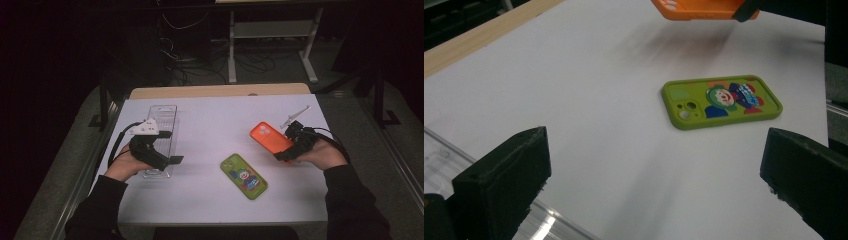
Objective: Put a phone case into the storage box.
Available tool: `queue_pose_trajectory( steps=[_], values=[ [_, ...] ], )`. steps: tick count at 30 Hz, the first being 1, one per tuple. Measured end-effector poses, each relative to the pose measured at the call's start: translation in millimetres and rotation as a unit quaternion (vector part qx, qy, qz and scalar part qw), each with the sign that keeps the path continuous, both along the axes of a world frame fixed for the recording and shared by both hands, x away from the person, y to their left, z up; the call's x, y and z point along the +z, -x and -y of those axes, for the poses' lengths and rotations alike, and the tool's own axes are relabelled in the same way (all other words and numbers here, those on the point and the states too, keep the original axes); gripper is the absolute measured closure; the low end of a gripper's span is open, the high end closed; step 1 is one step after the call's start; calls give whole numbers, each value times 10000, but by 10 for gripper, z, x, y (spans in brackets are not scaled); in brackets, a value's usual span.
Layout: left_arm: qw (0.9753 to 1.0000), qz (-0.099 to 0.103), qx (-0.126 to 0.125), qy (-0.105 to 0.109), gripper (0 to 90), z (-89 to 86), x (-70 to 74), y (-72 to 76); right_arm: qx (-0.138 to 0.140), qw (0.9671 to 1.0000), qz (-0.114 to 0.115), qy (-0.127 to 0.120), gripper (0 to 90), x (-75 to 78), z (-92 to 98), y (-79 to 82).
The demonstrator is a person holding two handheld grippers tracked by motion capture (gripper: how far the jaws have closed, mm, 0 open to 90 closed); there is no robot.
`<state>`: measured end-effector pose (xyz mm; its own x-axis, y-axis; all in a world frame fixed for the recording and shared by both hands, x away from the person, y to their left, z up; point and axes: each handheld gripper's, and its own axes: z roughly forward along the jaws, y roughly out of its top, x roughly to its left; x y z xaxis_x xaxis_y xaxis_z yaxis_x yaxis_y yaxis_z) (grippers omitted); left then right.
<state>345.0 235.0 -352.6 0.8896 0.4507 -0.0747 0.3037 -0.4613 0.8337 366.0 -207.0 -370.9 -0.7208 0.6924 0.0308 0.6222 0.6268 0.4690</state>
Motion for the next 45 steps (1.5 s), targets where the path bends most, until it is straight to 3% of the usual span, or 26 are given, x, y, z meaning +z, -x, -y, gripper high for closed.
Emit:
queue_pose_trajectory(
  steps=[9, 19, 29, 36, 45],
  values=[
    [9996, 14, -223, 155, 0, 189, 44, -119, 445, 9988, 67, -183, 155, 87, -163, -36],
    [9985, 70, -532, 129, 0, 523, 103, -243, 893, 9958, 193, -60, 154, 126, -396, -100],
    [9979, 74, -616, 179, 0, 770, 100, -339, 1231, 9922, 140, -119, 154, 92, -530, -186],
    [9960, 139, -880, -93, 0, 832, 50, -297, 1619, 9865, 249, -4, 154, 40, -633, -144],
    [9926, 191, -1146, -346, 0, 911, 2, -219, 2085, 9779, 155, 80, 154, 7, -759, -23]
  ],
)
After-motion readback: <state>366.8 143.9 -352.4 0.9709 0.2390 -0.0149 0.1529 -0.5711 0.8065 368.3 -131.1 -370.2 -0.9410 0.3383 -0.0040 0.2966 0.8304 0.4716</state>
